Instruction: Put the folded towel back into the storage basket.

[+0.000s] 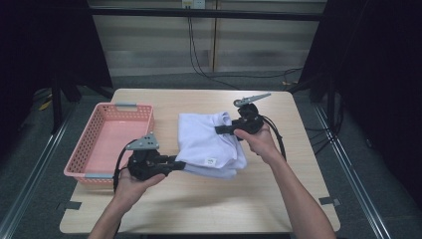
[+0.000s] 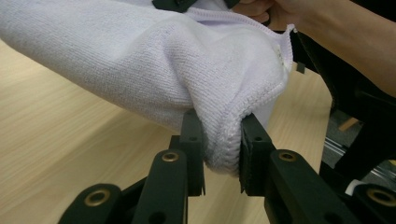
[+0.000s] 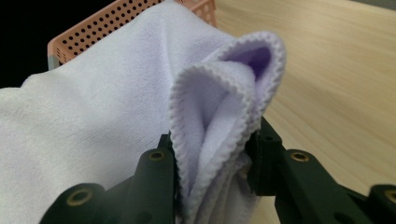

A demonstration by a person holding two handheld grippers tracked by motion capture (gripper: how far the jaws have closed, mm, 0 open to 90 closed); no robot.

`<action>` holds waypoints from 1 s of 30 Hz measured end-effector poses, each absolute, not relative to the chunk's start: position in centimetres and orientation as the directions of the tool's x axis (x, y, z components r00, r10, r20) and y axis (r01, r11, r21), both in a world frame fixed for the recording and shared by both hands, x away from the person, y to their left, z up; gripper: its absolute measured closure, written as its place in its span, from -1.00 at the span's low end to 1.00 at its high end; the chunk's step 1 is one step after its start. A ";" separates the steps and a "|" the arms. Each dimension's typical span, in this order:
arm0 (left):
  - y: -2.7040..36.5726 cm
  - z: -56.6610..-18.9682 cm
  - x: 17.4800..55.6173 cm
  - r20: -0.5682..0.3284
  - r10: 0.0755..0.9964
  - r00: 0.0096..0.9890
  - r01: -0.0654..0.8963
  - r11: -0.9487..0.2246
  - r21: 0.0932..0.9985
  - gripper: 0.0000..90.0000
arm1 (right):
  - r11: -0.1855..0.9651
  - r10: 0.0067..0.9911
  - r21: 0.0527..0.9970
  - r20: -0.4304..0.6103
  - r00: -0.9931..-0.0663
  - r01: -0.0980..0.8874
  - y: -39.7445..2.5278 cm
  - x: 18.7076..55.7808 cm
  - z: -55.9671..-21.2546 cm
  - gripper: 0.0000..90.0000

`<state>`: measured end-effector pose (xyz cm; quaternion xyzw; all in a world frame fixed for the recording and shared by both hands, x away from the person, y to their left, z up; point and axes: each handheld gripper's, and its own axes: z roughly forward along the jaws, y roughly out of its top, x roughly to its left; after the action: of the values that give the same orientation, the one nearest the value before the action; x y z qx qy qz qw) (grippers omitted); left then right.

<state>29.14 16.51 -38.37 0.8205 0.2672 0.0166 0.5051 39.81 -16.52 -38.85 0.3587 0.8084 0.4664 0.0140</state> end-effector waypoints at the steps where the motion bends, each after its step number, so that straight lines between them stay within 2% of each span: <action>1: 16.8 -38.3 29.2 -0.242 0.459 0.855 0.421 -0.342 0.840 0.67 | 0.307 0.589 0.766 0.313 -0.745 0.565 -16.1 40.1 -38.6 0.50; 7: 19.1 -37.9 29.8 -0.247 0.514 0.821 0.442 -0.299 0.846 0.67 | 0.307 0.577 0.771 0.315 -0.754 0.558 -13.9 41.3 -37.8 0.50; 21: 24.6 -36.2 30.5 -0.243 0.579 0.778 0.447 -0.239 0.862 0.68 | 0.325 0.546 0.765 0.327 -0.771 0.555 -8.4 44.0 -35.6 0.51; 30: 29.3 -35.1 30.3 -0.259 0.638 0.725 0.455 -0.162 0.876 0.68 | 0.340 0.523 0.768 0.325 -0.788 0.543 -3.0 45.5 -33.8 0.52</action>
<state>30.28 29.28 -35.08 0.7574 0.3608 0.0851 0.5375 45.48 -3.04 -33.83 0.3256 0.8186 0.4731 -0.0102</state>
